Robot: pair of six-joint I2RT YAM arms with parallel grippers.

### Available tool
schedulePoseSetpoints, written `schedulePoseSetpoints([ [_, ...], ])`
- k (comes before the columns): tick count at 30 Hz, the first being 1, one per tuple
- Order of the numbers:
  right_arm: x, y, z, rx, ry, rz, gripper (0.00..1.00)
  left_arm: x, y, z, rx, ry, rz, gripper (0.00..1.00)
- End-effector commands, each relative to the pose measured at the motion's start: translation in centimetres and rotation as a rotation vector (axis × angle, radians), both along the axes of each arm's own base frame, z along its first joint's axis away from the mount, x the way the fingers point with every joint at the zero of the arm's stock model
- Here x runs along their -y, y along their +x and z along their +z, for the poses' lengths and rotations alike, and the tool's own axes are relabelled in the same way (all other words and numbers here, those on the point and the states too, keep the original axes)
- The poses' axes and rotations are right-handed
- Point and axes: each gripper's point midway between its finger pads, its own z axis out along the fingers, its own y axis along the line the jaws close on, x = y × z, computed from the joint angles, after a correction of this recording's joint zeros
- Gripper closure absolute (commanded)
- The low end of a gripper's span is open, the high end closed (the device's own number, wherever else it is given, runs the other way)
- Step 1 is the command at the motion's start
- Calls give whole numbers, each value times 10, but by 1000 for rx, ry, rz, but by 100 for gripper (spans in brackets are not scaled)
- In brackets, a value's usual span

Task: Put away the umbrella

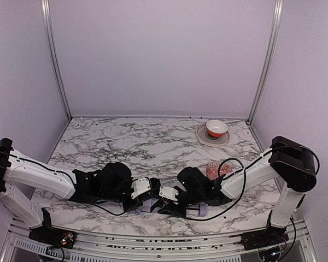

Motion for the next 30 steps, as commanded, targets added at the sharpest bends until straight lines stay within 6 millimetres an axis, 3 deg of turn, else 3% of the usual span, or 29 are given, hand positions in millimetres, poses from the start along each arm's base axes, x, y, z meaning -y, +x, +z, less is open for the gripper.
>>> schedulePoseSetpoints([
  [1,38,6,-39,-88,-181,-112,100,20,-29,20,15,-78,-151,100],
  [8,34,12,-39,-90,-175,-126,100,3,-49,-15,-54,102,-221,100],
  [14,37,19,-39,-62,-200,-144,100,-1,-66,-23,-117,176,-313,100],
  [21,35,24,-34,-35,-199,-149,100,-14,-66,-72,-189,360,-282,100],
  [24,37,26,-34,-28,-206,-154,100,-17,-67,-79,-205,379,-274,90],
  [30,40,26,-37,-19,-222,-157,100,-24,-73,-65,-208,342,-274,71],
])
